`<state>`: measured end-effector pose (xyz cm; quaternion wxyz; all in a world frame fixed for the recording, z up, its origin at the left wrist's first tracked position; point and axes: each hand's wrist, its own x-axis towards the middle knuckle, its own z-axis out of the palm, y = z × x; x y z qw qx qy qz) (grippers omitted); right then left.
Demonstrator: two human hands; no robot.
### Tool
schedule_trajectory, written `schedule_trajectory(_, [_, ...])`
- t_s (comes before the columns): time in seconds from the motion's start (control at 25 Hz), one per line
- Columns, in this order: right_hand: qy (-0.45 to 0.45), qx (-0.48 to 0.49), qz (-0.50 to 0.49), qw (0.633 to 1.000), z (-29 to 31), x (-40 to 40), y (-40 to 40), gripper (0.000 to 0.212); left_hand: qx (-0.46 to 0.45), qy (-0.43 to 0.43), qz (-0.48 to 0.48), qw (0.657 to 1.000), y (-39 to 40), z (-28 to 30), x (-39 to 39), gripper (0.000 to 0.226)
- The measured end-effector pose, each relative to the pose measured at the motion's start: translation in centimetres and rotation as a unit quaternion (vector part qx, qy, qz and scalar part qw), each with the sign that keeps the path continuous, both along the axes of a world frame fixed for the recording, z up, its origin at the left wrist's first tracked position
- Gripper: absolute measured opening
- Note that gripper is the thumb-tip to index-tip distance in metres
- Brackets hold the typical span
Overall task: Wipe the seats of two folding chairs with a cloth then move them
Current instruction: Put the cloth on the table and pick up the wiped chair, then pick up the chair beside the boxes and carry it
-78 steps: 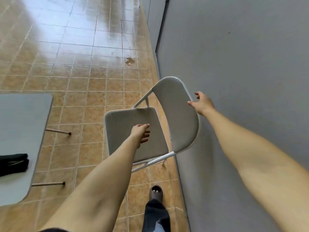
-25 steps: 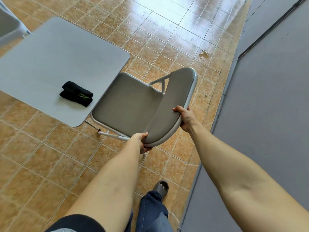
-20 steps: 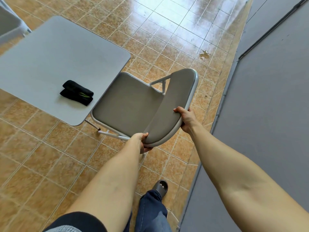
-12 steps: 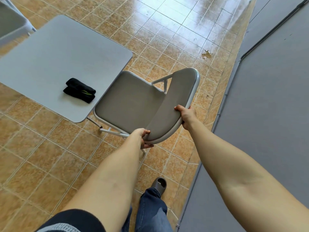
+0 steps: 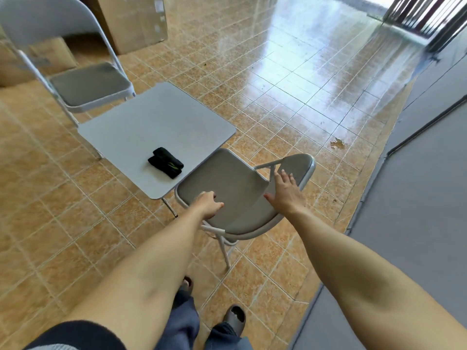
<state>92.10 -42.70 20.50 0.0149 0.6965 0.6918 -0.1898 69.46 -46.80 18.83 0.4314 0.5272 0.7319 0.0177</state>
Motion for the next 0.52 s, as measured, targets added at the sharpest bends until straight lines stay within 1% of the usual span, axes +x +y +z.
schedule_trajectory(0.12, [-0.003,0.005,0.094,0.996,3.0,-4.5,1.6,0.078,0.059,0.078,-0.032,0.995,0.6,3.8,-5.7,0.056])
schedule_trajectory(0.2, [-0.012,0.004,0.140,0.990,4.4,-8.2,2.3,0.078,0.072,0.118,-0.033,0.990,1.1,5.5,-10.2,0.054])
schedule_trajectory(0.32, [-0.007,-0.007,0.193,0.981,6.0,-13.6,3.5,0.072,0.101,0.160,-0.030,0.982,1.3,8.0,-16.5,0.055])
schedule_trajectory(0.44, [-0.008,-0.016,0.237,0.971,7.1,-21.4,4.8,0.066,0.120,0.198,-0.014,0.973,1.1,10.2,-24.5,0.057])
schedule_trajectory(0.52, [-0.016,-0.013,0.245,0.969,7.4,-27.3,5.7,0.064,0.123,0.216,-0.012,0.969,1.4,11.0,-30.6,0.057])
